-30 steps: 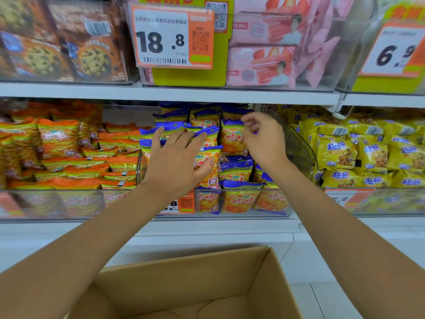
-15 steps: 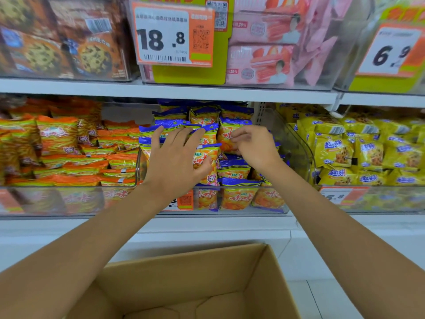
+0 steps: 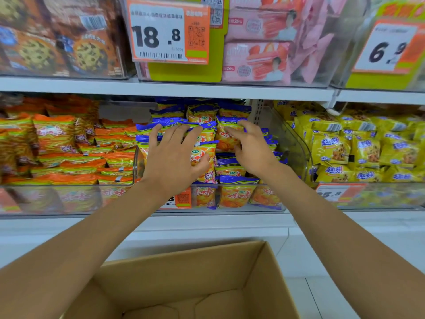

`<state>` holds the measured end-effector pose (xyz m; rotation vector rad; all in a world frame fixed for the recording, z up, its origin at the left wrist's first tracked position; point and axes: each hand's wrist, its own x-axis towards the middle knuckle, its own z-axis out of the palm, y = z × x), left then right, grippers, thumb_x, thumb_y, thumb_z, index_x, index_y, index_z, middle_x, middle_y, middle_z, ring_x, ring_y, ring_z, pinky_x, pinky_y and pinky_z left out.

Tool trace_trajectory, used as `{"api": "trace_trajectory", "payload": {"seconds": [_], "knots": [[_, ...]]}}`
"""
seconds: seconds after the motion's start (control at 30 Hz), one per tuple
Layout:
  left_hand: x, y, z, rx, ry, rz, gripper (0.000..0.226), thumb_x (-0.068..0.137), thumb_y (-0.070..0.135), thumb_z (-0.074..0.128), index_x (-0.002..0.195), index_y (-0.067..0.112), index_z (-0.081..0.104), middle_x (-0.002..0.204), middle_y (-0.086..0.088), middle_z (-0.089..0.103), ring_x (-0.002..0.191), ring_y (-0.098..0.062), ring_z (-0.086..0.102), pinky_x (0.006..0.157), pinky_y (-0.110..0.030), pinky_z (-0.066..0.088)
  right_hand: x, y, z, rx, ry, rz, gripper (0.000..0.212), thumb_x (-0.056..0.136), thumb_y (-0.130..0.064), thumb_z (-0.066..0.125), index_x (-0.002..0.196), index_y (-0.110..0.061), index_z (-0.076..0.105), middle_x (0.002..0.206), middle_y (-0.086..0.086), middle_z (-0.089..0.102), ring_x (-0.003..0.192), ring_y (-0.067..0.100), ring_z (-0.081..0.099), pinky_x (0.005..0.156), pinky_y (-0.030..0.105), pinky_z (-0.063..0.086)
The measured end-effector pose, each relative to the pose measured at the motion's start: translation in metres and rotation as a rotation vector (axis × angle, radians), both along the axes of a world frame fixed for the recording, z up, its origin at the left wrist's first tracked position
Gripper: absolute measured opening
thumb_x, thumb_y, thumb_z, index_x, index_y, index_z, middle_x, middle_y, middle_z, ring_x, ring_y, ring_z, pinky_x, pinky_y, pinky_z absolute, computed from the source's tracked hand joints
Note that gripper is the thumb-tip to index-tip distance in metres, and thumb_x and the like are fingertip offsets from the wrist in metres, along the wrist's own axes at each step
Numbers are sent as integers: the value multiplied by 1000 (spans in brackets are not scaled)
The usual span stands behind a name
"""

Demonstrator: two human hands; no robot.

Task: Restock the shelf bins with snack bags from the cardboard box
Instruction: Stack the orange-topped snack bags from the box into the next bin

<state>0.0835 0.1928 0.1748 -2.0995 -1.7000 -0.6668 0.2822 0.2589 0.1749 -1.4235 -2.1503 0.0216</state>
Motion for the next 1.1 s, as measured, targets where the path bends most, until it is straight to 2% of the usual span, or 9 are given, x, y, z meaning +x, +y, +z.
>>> {"api": "trace_trajectory", "payload": {"seconds": [0.1,0.27,0.4,0.53,0.7,0.8,0.9,0.97,1.1], "knots": [[0,0,0,-5,-8,-9,67,85,56,28,140,23,48,137,-3,54,131,-22,46,115,-54,14,-1,7,5,-112,6,32,58,93,6,47,145,-19,44,153,12,27,144,28,19,113,34,27],[-4,-4,4,-46,-31,-33,75,83,61,19,147,26,40,145,-3,47,137,-21,39,118,-54,7,0,-2,8,-22,59,3,55,90,8,46,138,-18,54,150,14,34,141,29,24,113,39,32],[0,-11,7,-17,-79,-51,77,82,64,23,148,28,37,149,-2,42,140,-20,35,118,-52,5,-1,-23,1,40,58,-10,51,88,3,52,135,-16,57,143,12,44,135,29,34,112,39,33],[3,-24,9,76,-124,-64,69,84,62,42,141,24,47,142,-2,50,133,-22,43,114,-48,18,-5,-54,0,110,90,-26,38,88,-4,58,125,-10,63,123,9,57,118,26,48,101,39,43],[3,-59,7,140,-146,0,36,86,43,59,112,18,59,108,-4,61,103,-27,55,88,-41,39,-15,-99,1,69,87,-21,26,85,-7,63,111,-9,67,111,10,61,107,28,53,90,40,47],[-1,-89,-7,-59,-370,-71,16,88,32,60,96,19,56,87,1,61,83,-24,58,74,-40,47,-26,-129,-5,-35,87,-24,23,84,-10,61,107,-11,68,105,9,61,98,25,55,79,35,47],[-13,-124,-39,-329,-560,-68,15,91,30,62,94,19,52,81,2,56,77,-22,56,69,-40,48,-39,-163,-24,-154,18,47,19,84,-10,60,101,-12,67,96,7,61,89,24,56,72,33,46],[-25,-145,-65,-485,-591,0,16,94,34,59,97,20,53,84,2,57,79,-22,58,70,-39,49,-45,-184,-44,-276,-35,94,18,87,-12,58,103,-14,66,98,4,60,86,21,56,76,36,49],[-49,-183,-128,-729,-657,109,23,94,39,59,106,19,58,100,3,63,91,-17,61,79,-34,49,-52,-218,-101,-532,-133,162,19,89,-13,57,105,-17,67,103,1,64,97,19,60,83,34,51]]}}
